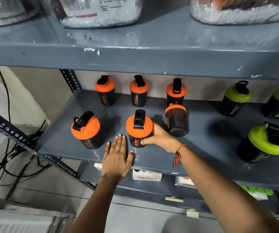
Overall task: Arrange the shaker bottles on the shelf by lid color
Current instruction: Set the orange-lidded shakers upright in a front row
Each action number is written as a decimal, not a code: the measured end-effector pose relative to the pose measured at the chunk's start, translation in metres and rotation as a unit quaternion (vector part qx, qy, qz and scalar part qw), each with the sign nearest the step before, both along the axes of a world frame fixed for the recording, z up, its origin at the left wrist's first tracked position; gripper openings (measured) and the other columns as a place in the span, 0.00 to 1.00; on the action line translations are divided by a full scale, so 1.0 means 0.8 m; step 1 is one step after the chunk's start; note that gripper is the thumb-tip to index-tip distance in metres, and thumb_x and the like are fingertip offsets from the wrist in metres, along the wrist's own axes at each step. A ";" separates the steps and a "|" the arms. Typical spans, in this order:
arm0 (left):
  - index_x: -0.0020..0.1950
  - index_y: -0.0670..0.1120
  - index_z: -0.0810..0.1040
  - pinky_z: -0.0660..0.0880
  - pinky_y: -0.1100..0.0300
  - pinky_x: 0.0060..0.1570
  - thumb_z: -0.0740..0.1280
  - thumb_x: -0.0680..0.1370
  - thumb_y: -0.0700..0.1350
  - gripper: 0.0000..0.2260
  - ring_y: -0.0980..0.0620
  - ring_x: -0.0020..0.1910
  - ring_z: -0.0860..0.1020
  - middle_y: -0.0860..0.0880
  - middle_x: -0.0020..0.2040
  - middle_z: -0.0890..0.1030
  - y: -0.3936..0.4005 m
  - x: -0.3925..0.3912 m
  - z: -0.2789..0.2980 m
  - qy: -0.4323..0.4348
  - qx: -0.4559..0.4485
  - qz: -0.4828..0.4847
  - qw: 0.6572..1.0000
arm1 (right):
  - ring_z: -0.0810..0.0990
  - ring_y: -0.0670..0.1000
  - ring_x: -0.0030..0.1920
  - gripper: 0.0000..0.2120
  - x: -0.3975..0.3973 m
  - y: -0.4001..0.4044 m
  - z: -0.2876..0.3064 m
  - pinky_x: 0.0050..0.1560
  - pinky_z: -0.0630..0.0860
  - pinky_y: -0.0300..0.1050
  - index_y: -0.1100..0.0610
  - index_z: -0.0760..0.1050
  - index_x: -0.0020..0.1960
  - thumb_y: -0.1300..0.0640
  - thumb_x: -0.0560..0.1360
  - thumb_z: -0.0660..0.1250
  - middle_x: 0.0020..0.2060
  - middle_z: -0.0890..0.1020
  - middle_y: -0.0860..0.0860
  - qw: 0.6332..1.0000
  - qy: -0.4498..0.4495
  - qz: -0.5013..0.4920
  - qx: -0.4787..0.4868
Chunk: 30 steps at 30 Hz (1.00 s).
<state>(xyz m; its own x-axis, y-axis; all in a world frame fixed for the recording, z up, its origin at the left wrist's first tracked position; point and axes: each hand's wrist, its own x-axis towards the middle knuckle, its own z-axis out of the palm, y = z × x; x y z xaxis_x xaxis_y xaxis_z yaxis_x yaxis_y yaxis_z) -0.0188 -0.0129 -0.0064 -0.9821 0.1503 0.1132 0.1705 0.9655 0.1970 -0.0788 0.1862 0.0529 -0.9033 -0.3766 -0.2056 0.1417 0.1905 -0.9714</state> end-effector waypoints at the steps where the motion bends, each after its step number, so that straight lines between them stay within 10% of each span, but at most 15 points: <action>1: 0.77 0.45 0.47 0.40 0.50 0.74 0.41 0.78 0.60 0.31 0.53 0.76 0.43 0.47 0.78 0.50 0.000 0.000 0.000 0.000 0.000 -0.001 1.000 | 0.77 0.49 0.61 0.38 0.000 0.000 0.000 0.64 0.75 0.45 0.57 0.65 0.74 0.75 0.69 0.71 0.62 0.79 0.54 1.000 -0.001 0.001 -0.001; 13: 0.77 0.43 0.49 0.40 0.51 0.73 0.41 0.78 0.61 0.33 0.51 0.76 0.44 0.45 0.77 0.51 0.001 0.002 0.003 0.008 0.011 -0.001 1.000 | 0.68 0.42 0.71 0.36 0.055 0.029 -0.013 0.71 0.62 0.34 0.53 0.64 0.74 0.69 0.70 0.72 0.71 0.71 0.47 0.997 0.060 -0.050 -0.025; 18: 0.77 0.43 0.48 0.39 0.51 0.73 0.39 0.77 0.63 0.34 0.51 0.76 0.43 0.46 0.77 0.49 0.003 0.002 0.004 0.004 0.009 0.006 1.000 | 0.79 0.44 0.41 0.10 0.061 0.074 -0.002 0.45 0.76 0.37 0.48 0.77 0.45 0.59 0.70 0.76 0.42 0.83 0.47 0.910 0.204 -0.358 0.042; 20: 0.77 0.43 0.50 0.43 0.49 0.74 0.40 0.77 0.62 0.34 0.51 0.76 0.45 0.46 0.77 0.51 0.002 0.002 0.002 0.007 0.009 0.009 1.000 | 0.79 0.49 0.43 0.13 0.034 0.096 0.003 0.47 0.77 0.47 0.51 0.75 0.46 0.54 0.69 0.78 0.42 0.81 0.50 0.877 0.168 -0.436 0.107; 24: 0.76 0.43 0.54 0.47 0.47 0.73 0.43 0.78 0.62 0.33 0.50 0.76 0.48 0.45 0.77 0.55 -0.001 -0.001 -0.004 0.011 0.006 0.009 1.000 | 0.84 0.56 0.51 0.35 -0.027 0.120 -0.004 0.48 0.80 0.52 0.55 0.77 0.49 0.27 0.57 0.74 0.48 0.85 0.53 0.922 -0.038 -0.346 0.168; 30: 0.77 0.43 0.52 0.45 0.47 0.74 0.42 0.78 0.63 0.33 0.50 0.76 0.47 0.46 0.77 0.52 -0.001 -0.002 -0.005 0.012 0.006 0.004 1.000 | 0.84 0.53 0.51 0.33 -0.050 0.109 0.012 0.38 0.80 0.45 0.53 0.80 0.56 0.35 0.58 0.76 0.52 0.84 0.52 0.944 -0.125 -0.262 0.158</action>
<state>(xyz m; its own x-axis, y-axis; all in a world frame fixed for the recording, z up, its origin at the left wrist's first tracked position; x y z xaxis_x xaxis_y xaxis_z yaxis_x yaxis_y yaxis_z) -0.0204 -0.0139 -0.0106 -0.9802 0.1409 0.1392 0.1676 0.9646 0.2038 -0.1188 0.2736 0.0625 -0.8571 0.2245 -0.4637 0.5137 0.3049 -0.8019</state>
